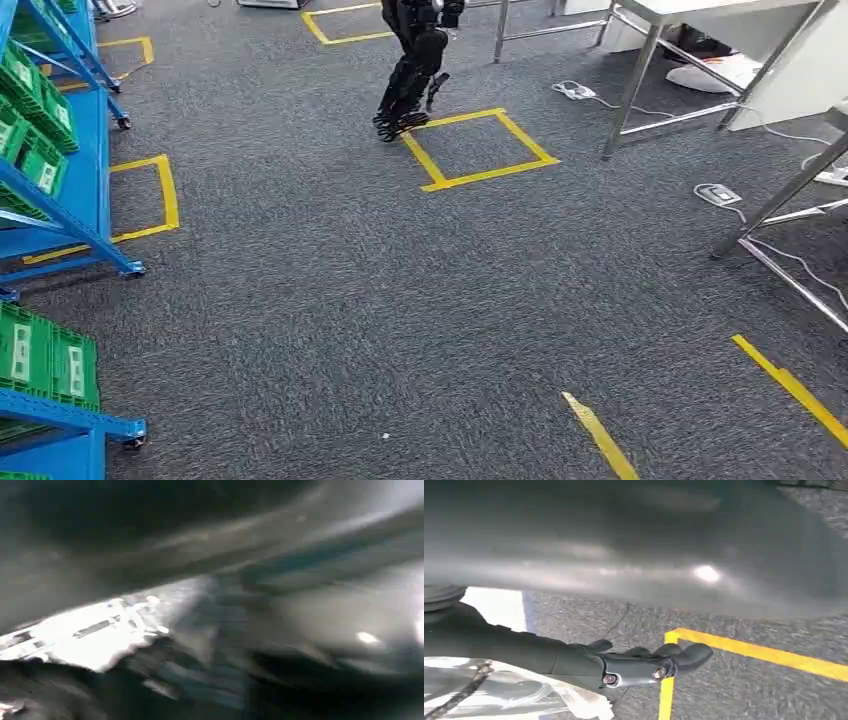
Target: Take the parts from the cabinet and place them on the table.
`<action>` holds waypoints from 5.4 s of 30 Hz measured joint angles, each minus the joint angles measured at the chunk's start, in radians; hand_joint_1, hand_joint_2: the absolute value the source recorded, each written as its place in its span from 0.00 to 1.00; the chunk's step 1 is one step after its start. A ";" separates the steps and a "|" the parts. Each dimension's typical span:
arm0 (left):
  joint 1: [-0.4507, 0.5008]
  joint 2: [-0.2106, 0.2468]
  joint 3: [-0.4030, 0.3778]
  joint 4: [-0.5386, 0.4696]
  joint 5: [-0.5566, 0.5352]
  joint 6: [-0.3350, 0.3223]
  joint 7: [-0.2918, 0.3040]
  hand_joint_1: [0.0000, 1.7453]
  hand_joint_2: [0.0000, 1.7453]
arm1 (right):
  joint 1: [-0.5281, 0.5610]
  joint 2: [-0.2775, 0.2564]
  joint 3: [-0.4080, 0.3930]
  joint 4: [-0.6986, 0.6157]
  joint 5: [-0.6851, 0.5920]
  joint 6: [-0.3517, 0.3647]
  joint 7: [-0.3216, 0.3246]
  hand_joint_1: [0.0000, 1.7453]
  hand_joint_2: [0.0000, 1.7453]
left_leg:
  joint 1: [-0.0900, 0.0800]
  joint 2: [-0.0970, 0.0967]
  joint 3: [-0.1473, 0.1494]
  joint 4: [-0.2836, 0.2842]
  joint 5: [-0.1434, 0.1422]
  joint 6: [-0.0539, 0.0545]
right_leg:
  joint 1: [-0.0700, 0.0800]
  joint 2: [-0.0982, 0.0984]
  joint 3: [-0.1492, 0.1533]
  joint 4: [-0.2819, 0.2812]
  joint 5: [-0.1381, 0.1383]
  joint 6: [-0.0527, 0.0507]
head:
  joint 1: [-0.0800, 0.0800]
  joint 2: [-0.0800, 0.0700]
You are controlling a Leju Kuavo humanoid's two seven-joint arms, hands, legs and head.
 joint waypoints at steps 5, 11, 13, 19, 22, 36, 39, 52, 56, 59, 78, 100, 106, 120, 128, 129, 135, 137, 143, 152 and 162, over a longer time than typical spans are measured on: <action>0.084 -0.020 -0.151 -0.183 0.052 -0.017 0.039 0.00 0.00 | 0.003 0.002 -0.001 0.000 0.004 0.000 0.003 0.00 0.00 | -0.005 0.102 -0.071 0.152 -0.095 -0.022 | -0.002 -0.083 0.013 -0.018 0.005 -0.027 | -0.007 0.000; 0.130 -0.027 -0.225 -0.284 0.070 -0.024 0.052 0.00 0.00 | 0.001 0.003 -0.001 0.000 0.005 0.002 0.004 0.00 0.00 | 0.005 0.147 -0.021 0.100 -0.038 -0.027 | 0.001 -0.174 0.020 -0.018 -0.012 -0.026 | -0.008 0.000; 0.134 -0.029 -0.244 -0.308 0.077 -0.024 0.061 0.00 0.00 | 0.002 0.003 -0.001 0.000 0.005 0.003 0.003 0.00 0.00 | -0.005 0.210 0.036 0.000 -0.025 -0.017 | 0.008 -0.194 0.031 -0.014 -0.023 -0.010 | -0.007 0.000; 0.161 -0.034 -0.279 -0.348 0.139 0.018 0.093 0.00 0.00 | -0.013 0.004 -0.001 0.000 0.008 0.003 0.000 0.00 0.00 | -0.001 0.149 0.039 -0.024 -0.006 0.018 | -0.004 -0.134 0.023 0.036 -0.071 0.015 | 0.001 0.000; 0.177 -0.040 -0.339 -0.378 0.217 0.076 0.151 0.00 0.00 | -0.006 0.004 -0.001 0.000 0.009 0.006 0.000 0.00 0.00 | -0.002 0.110 0.036 -0.024 -0.007 0.023 | -0.005 -0.088 -0.101 0.275 -0.163 0.021 | 0.005 0.000; 0.292 -0.040 -0.489 -0.561 0.291 0.044 0.238 0.00 0.00 | 0.002 0.004 -0.002 0.001 0.009 0.008 0.003 0.00 0.00 | 0.002 0.114 -0.061 0.188 -0.130 -0.033 | -0.006 -0.093 0.011 -0.020 0.009 -0.023 | -0.005 0.000; 0.299 -0.040 -0.494 -0.569 0.291 0.044 0.240 0.00 0.00 | 0.002 0.004 -0.002 0.001 0.009 0.008 0.003 0.00 0.00 | 0.005 0.120 -0.116 0.304 -0.148 -0.038 | -0.004 -0.142 0.008 -0.020 0.002 -0.024 | -0.005 0.000; 0.303 -0.036 -0.507 -0.589 0.311 0.044 0.240 0.00 0.00 | -0.008 0.005 -0.002 0.001 0.013 0.009 0.002 0.00 0.00 | 0.000 0.117 0.047 -0.031 -0.008 0.022 | -0.007 -0.091 -0.073 0.232 -0.154 0.022 | 0.009 0.000; 0.303 -0.014 -0.509 -0.588 0.323 0.022 0.235 0.00 0.00 | -0.004 0.005 -0.002 0.001 0.014 0.008 0.003 0.00 0.00 | 0.003 0.053 0.056 -0.027 -0.012 0.016 | -0.009 -0.083 -0.076 0.183 -0.060 0.026 | 0.010 0.000; 0.296 0.007 -0.512 -0.585 0.334 0.016 0.229 0.00 0.00 | -0.002 0.005 -0.002 0.002 0.015 0.005 0.003 0.00 0.00 | 0.003 0.011 0.050 -0.007 -0.026 -0.006 | -0.023 0.019 0.002 -0.003 -0.005 0.029 | 0.013 0.000; 0.307 0.038 -0.539 -0.583 0.340 0.023 0.229 0.00 0.00 | -0.016 0.010 -0.002 0.002 0.019 0.002 0.008 0.00 0.00 | -0.020 0.170 0.023 -0.002 -0.011 0.013 | 0.008 -0.236 0.074 -0.015 -0.046 -0.001 | 0.001 0.000; 0.372 0.057 -0.666 -0.687 0.563 0.192 0.388 0.00 0.00 | 0.011 0.011 0.005 0.003 0.086 0.007 0.024 0.00 0.00 | 0.003 0.121 -0.148 0.302 -0.128 -0.038 | 0.000 -0.135 0.018 0.009 -0.031 -0.030 | -0.002 0.000; 0.327 0.082 -0.668 -0.605 0.557 0.232 0.296 0.00 0.00 | -0.015 0.033 0.019 0.004 0.095 -0.006 0.032 0.00 0.00 | -0.027 0.205 0.013 0.020 -0.013 0.014 | 0.007 -0.200 0.043 0.005 -0.054 -0.021 | -0.006 0.000; 0.323 0.053 -0.629 -0.603 0.471 0.162 0.308 0.00 0.00 | -0.012 0.041 0.029 0.007 0.101 -0.007 0.031 0.00 0.00 | -0.001 0.023 0.042 -0.007 -0.012 -0.008 | -0.016 0.005 -0.006 0.004 -0.002 0.020 | 0.007 0.000; 0.123 0.055 -0.532 -0.274 0.402 0.317 0.101 0.00 0.00 | -0.013 0.042 0.034 0.007 0.110 -0.006 0.028 0.00 0.00 | 0.002 0.118 -0.084 0.214 -0.112 -0.039 | -0.008 -0.108 0.004 0.004 -0.004 -0.031 | -0.006 0.000; 0.099 0.057 -0.518 -0.223 0.400 0.323 0.089 0.00 0.00 | -0.013 0.041 0.034 0.007 0.111 -0.006 0.030 0.00 0.00 | 0.003 0.122 -0.118 0.281 -0.133 -0.040 | -0.006 -0.124 0.004 0.004 -0.007 -0.034 | -0.006 0.000; 0.039 0.066 -0.477 -0.067 0.393 0.332 0.074 0.00 0.00 | -0.015 0.043 0.039 0.007 0.111 -0.003 0.030 0.00 0.00 | -0.022 0.221 0.004 0.031 0.008 0.004 | 0.008 -0.188 0.017 0.003 -0.024 -0.030 | -0.005 0.000; 0.023 0.067 -0.470 -0.046 0.390 0.333 0.067 0.00 0.00 | -0.016 0.043 0.041 0.007 0.110 0.000 0.029 0.00 0.00 | -0.024 0.209 0.005 0.011 -0.001 0.008 | 0.012 -0.214 0.017 0.003 -0.030 -0.018 | -0.004 0.000; 0.013 0.066 -0.458 -0.008 0.387 0.334 0.064 0.00 0.00 | -0.022 0.042 0.044 0.007 0.110 0.002 0.026 0.00 0.00 | -0.008 0.131 0.014 -0.014 0.015 0.025 | 0.003 -0.093 -0.050 0.180 -0.125 0.007 | 0.004 0.000; -0.010 0.071 -0.425 0.042 0.343 0.347 0.048 0.00 0.00 | -0.018 0.042 0.045 0.008 0.111 0.009 0.016 0.00 0.00 | -0.007 0.028 0.016 0.006 -0.003 -0.001 | -0.006 -0.028 -0.024 0.019 0.013 -0.002 | 0.005 0.000; -0.021 0.073 -0.405 0.063 0.328 0.359 0.048 0.00 0.00 | -0.012 0.042 0.045 0.008 0.113 0.009 0.015 0.00 0.00 | 0.001 0.122 -0.127 0.287 -0.099 -0.034 | -0.005 -0.126 -0.007 0.010 0.004 -0.036 | -0.008 0.000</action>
